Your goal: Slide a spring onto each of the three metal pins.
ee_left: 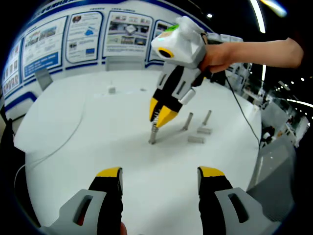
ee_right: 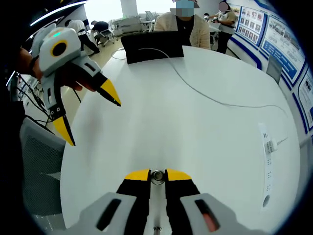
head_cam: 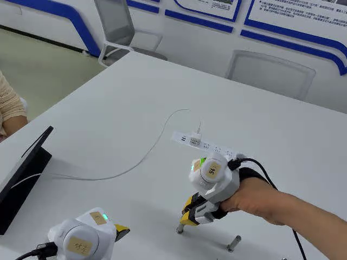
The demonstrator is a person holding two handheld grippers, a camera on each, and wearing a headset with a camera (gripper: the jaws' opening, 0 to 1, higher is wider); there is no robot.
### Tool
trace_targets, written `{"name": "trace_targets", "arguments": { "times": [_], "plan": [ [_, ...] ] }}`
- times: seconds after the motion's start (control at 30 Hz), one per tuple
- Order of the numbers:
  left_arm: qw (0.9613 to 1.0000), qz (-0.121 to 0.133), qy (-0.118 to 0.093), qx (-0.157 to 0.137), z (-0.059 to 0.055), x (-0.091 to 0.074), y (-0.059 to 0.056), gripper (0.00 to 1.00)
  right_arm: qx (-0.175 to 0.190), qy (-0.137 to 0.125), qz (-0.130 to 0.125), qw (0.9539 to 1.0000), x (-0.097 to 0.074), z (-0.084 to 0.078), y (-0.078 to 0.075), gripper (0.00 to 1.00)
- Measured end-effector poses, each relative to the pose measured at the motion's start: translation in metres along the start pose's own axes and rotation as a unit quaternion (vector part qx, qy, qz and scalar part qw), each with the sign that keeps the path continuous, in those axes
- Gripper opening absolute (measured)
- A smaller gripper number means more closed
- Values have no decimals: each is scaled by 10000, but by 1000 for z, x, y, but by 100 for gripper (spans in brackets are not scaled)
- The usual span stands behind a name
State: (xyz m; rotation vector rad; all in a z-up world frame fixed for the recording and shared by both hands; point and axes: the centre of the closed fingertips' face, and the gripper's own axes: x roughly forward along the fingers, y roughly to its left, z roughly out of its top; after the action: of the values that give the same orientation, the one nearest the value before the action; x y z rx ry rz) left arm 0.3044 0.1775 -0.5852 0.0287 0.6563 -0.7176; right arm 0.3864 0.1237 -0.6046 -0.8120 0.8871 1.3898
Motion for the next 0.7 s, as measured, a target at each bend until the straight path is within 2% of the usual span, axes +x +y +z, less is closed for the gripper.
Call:
{"name": "trace_targets", "arguments": {
  "times": [0.7],
  "plan": [
    [10000,16,-2,-22,-1,-2,1,63,-76,128,87,9999,20,-8,0,13]
  ]
}}
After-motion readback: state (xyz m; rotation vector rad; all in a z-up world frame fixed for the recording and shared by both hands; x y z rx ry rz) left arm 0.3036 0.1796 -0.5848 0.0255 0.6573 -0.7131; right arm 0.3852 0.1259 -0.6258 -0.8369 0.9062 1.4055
